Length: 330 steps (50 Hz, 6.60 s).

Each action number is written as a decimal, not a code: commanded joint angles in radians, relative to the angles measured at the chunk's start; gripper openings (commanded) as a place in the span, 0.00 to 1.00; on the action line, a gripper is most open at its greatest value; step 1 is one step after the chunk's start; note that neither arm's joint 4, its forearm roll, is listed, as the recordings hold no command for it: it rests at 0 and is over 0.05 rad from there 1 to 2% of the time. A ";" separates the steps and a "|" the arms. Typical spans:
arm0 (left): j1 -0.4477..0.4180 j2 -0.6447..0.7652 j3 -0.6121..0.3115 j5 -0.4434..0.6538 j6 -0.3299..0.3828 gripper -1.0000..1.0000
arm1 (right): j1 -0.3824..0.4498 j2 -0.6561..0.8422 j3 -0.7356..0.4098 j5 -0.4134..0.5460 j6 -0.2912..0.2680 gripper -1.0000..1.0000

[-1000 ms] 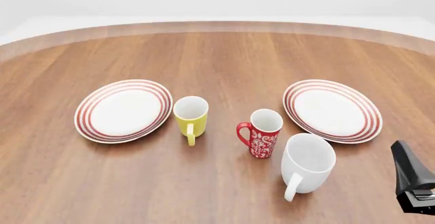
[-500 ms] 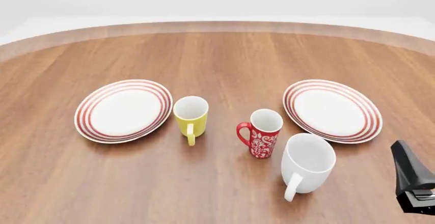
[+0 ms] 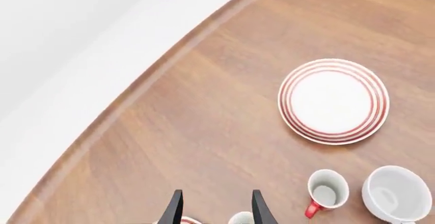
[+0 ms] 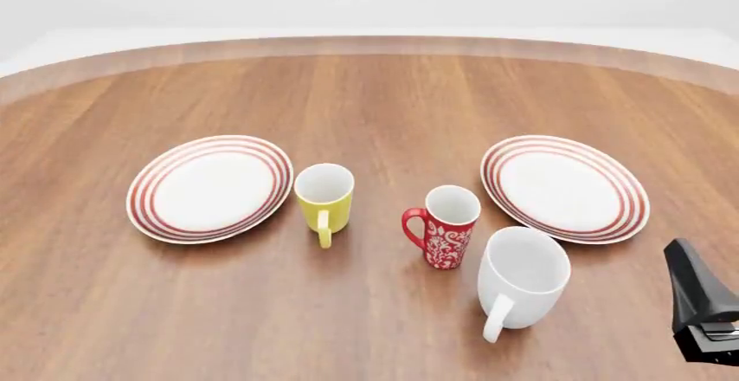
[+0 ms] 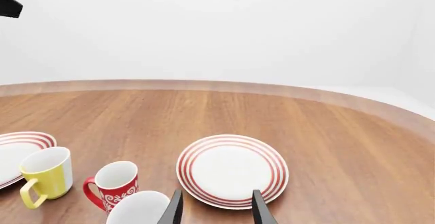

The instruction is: Put the red mug on the left plate.

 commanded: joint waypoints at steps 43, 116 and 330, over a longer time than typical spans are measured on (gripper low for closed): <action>-0.116 0.010 0.337 -0.171 -0.034 1.00 | 0.000 0.000 0.000 0.000 0.000 1.00; -0.209 0.134 0.535 -0.358 -0.091 1.00 | 0.000 0.000 0.000 0.000 0.000 1.00; 0.116 0.058 0.614 -0.524 -0.055 0.00 | 0.000 0.000 0.000 0.000 0.000 1.00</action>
